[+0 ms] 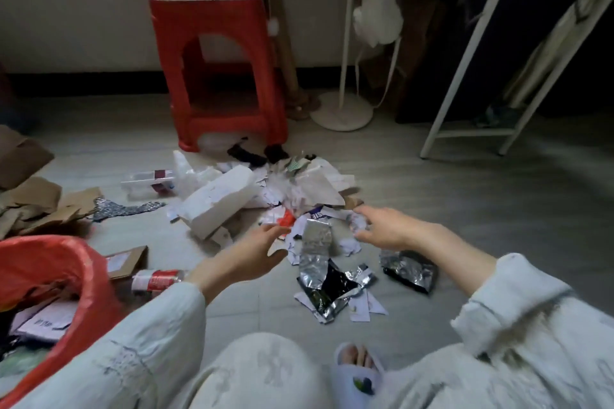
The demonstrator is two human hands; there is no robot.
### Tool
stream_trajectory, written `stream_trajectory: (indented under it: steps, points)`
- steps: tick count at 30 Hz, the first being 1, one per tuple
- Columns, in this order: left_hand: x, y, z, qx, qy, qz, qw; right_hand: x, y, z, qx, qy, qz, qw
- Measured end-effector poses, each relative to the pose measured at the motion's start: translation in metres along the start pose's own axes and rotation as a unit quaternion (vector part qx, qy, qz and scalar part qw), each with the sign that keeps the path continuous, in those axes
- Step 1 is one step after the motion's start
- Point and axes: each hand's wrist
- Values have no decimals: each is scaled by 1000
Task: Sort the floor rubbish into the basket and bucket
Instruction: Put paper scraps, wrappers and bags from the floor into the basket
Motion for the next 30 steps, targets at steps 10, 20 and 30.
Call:
stream_trajectory:
  steps: [10, 20, 30]
  points:
    - [30, 69, 160, 125, 126, 30, 984, -84, 92, 150, 31, 141, 106, 984]
    - [51, 101, 240, 139, 186, 12, 973, -95, 113, 249, -27, 95, 216, 971]
    - [82, 88, 245, 62, 187, 33, 980, -77, 113, 262, -17, 122, 184, 975]
Point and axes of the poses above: each hand's wrist, its own y-axis towards the middle knuckle, its own z-axis out of the palm, x = y × z, and after that the axes turned 3 degrees about -x, right-handed
